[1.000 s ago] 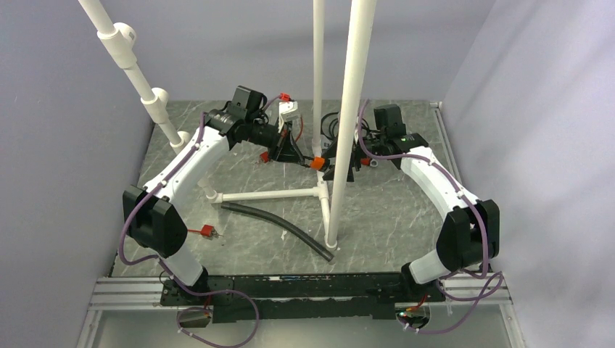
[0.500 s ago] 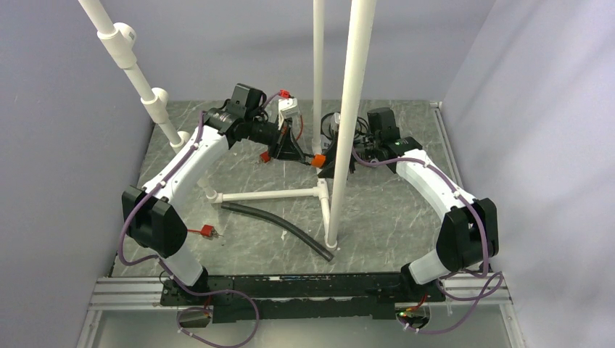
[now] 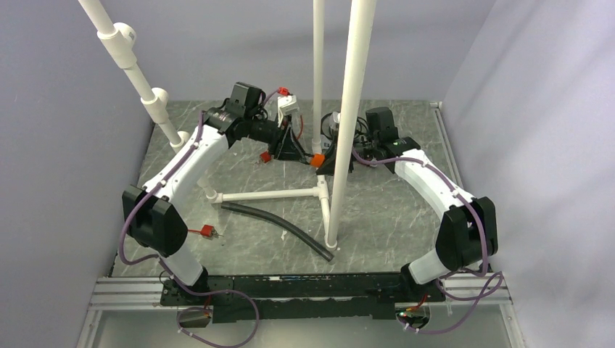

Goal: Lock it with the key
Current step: Lock the lock.

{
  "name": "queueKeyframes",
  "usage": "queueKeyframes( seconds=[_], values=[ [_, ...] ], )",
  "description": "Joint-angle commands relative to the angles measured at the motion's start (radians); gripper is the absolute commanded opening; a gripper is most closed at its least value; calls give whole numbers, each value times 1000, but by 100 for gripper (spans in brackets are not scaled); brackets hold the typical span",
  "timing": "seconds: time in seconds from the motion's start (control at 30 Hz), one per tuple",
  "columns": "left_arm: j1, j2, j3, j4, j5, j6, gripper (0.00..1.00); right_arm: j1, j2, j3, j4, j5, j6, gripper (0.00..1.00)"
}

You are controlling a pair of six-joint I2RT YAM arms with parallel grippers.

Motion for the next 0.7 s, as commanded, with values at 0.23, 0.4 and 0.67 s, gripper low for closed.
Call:
queueKeyframes(
  seconds=[0.23, 0.4, 0.67],
  values=[
    [34, -117, -67, 59, 42, 26, 48, -7, -53, -19, 234, -105, 219, 0],
    [35, -125, -74, 86, 51, 17, 47, -4, -56, -25, 241, -123, 233, 0],
    [31, -114, -62, 107, 60, 0, 25, -3, -48, -7, 197, -139, 197, 0]
  ],
)
